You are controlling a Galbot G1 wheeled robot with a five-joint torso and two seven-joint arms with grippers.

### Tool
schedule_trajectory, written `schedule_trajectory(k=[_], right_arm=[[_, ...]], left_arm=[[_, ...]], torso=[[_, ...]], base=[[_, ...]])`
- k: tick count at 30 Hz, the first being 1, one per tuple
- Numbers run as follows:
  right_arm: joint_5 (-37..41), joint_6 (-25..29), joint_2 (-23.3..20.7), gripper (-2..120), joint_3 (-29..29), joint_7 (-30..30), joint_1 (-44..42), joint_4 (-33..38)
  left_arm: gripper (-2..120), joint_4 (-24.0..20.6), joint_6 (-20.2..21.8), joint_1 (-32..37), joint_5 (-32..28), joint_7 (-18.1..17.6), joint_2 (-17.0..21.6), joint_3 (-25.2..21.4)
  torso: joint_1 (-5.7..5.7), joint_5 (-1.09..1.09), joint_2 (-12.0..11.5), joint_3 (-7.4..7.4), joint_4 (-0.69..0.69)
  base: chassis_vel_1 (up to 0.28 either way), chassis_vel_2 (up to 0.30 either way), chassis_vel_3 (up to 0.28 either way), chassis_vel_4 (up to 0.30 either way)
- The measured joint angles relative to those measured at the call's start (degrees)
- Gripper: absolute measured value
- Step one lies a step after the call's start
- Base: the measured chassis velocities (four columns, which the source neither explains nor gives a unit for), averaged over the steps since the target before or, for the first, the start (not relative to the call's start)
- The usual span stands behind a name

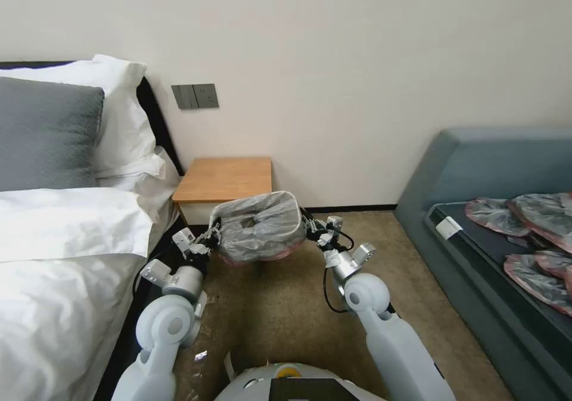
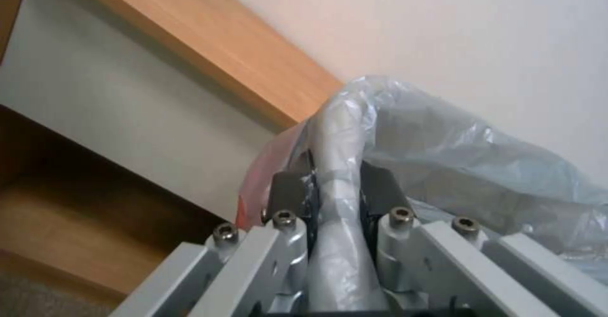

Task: Pick up the garbage bag from the table and place it over the trash can.

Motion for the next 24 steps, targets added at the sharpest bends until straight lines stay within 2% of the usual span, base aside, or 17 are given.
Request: schedule_trajectory(k=[10, 20, 23, 24], right_arm=[[-2.43, 1.81, 0.96, 0, 0.03, -1.54, 0.96, -3.26], [-3.86, 2.76, 0.82, 0, 0.16, -1.8, 0.23, -3.53], [-3.82, 2.82, 0.55, 10, 0.27, -1.06, -0.89, -2.39], [-3.82, 2.82, 0.55, 10, 0.27, -1.06, -0.89, -2.39]], left_arm=[[7, -1.89, 0.76, 0.16, -3.02, -0.8, 0.04, -0.55], [7, -2.51, 1.27, 0.39, -4.14, -1.03, 0.02, -1.12], [7, -2.4, 1.27, 0.45, -3.19, -0.92, 0.07, -1.23], [7, -2.4, 1.27, 0.45, -3.19, -0.92, 0.07, -1.23]], torso=[[0.0, 0.0, 0.0, 0.0, 0.0], [0.0, 0.0, 0.0, 0.0, 0.0], [0.0, 0.01, 0.0, 0.0, 0.0], [0.0, 0.01, 0.0, 0.0, 0.0]], base=[[0.0, 0.0, 0.0, 0.0], [0.0, 0.0, 0.0, 0.0], [0.0, 0.0, 0.0, 0.0], [0.0, 0.0, 0.0, 0.0]])
